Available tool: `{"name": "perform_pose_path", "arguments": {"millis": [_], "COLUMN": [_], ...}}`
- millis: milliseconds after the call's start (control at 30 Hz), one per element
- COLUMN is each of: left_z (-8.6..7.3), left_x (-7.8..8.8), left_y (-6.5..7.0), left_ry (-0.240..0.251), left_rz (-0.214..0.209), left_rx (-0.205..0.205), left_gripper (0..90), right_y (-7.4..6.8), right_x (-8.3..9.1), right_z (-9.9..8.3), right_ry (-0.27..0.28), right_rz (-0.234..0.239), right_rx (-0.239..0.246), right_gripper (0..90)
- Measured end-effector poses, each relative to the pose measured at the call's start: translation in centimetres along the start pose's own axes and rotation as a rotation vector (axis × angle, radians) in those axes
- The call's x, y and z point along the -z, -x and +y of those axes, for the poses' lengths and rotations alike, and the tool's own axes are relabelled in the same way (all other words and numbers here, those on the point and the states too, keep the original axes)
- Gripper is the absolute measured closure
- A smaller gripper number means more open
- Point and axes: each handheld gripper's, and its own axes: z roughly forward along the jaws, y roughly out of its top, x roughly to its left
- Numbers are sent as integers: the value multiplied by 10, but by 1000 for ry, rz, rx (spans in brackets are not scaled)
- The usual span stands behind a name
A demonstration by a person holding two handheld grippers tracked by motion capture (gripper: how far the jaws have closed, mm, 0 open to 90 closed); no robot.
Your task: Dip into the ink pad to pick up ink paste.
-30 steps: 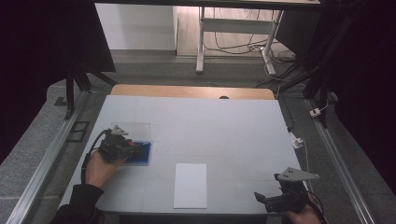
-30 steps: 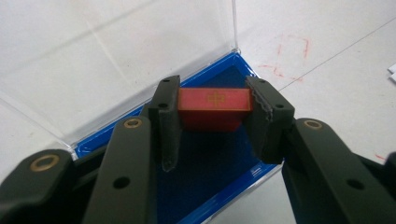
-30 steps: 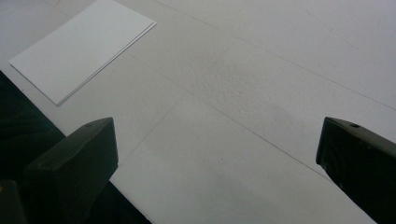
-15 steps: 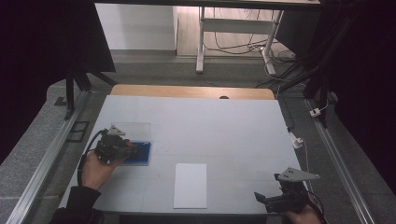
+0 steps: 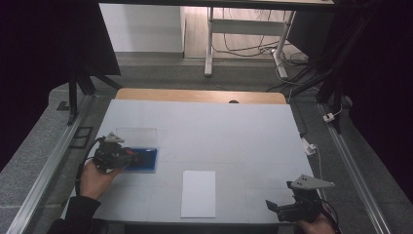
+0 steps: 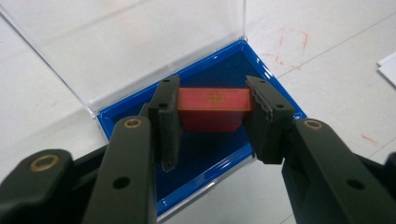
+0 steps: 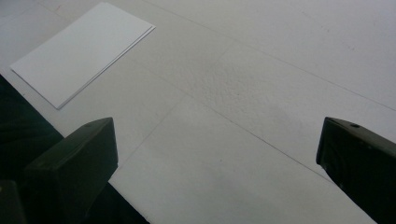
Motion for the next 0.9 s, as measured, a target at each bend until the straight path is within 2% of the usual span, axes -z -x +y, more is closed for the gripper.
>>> {"name": "perform_pose_path", "arguments": {"millis": [400, 500, 600, 833, 900], "left_z": [-3, -3, -3, -7, -8], "left_x": [-10, -12, -13, -15, -15], "left_y": [-4, -2, -1, -6, -4], "left_ry": [-33, -56, -56, -31, -30], "left_rz": [10, 21, 28, -9, 4], "left_rx": [0, -16, -28, 21, 7], "left_gripper": [582, 581, 582, 583, 584], "right_y": [0, -1, -1, -1, -1], "right_x": [-1, -1, -1, -1, -1], "right_z": [0, 0, 0, 0, 0], "right_ry": [-4, -5, -5, -7, -8], "right_rz": [4, 4, 4, 3, 4], "right_rx": [8, 9, 9, 13, 17], "right_gripper": [0, 0, 0, 0, 0]}}
